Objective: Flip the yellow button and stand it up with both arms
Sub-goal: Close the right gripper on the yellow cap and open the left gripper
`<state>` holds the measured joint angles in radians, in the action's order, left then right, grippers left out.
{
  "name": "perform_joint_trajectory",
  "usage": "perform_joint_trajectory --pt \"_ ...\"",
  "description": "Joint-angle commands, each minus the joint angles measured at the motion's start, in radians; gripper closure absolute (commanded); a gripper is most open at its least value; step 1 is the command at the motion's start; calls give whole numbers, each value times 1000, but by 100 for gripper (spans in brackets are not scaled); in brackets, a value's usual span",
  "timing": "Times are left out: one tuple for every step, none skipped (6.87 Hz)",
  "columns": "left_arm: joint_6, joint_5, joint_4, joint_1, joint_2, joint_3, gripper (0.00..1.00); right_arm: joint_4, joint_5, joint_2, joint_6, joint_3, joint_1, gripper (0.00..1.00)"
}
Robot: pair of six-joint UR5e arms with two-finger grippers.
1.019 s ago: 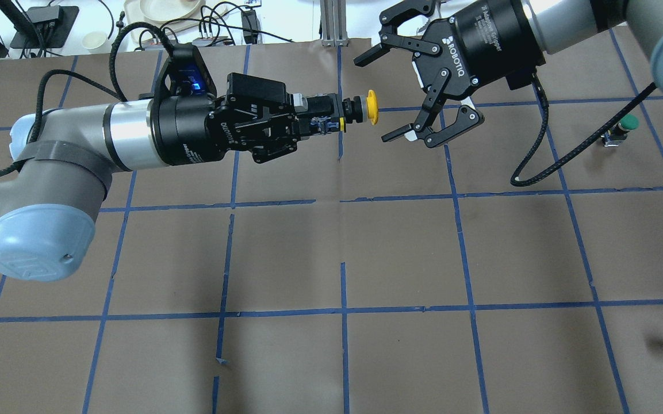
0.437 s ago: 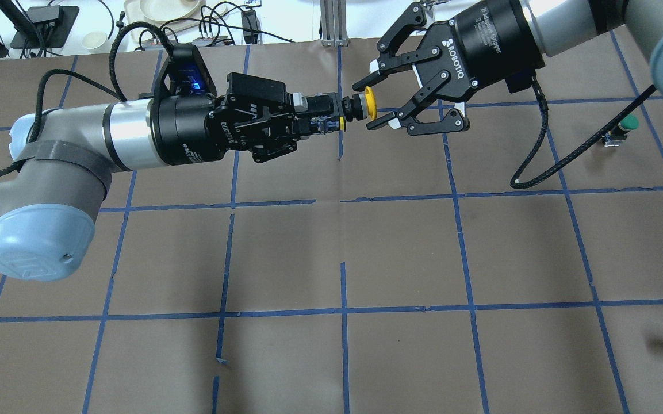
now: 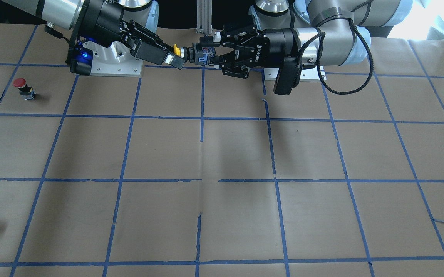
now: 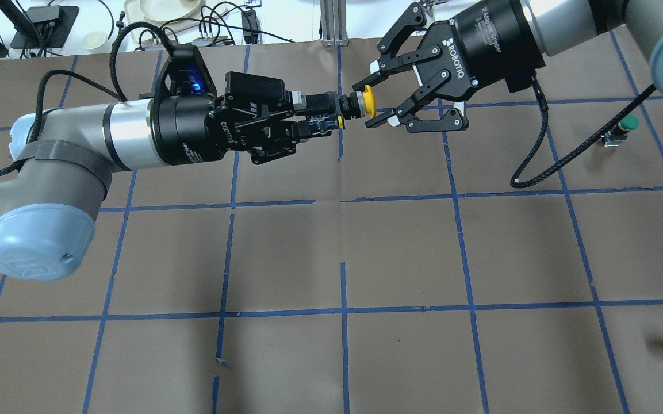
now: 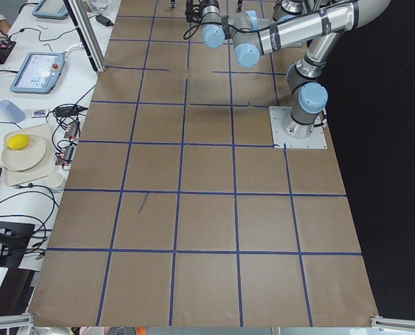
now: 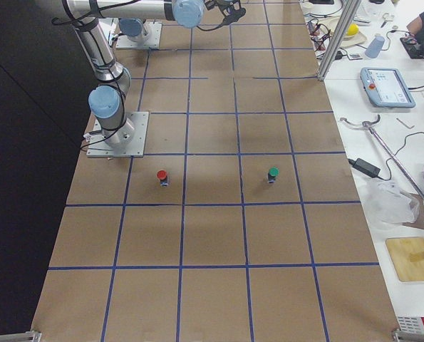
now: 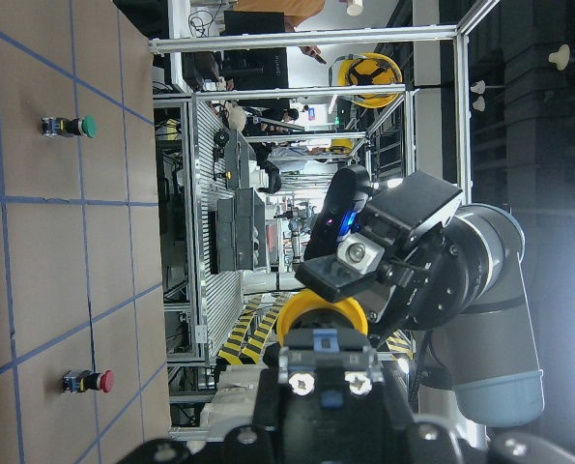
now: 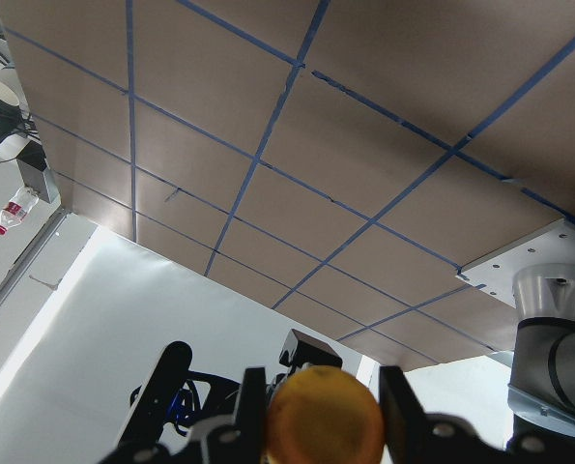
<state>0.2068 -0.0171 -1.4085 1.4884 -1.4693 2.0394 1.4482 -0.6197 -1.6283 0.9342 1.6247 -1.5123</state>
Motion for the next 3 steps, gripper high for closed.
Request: perform_joint_trajectory --pt "-21 -4 -1 0 4 -4 14 15 -6 11 -8 -15 30 83" --pt "-23 -17 -3 0 12 -10 14 61 -62 13 -32 -11 87 83" --pt "-29 -140 3 -2 12 -14 14 61 -150 15 -155 -6 137 83"
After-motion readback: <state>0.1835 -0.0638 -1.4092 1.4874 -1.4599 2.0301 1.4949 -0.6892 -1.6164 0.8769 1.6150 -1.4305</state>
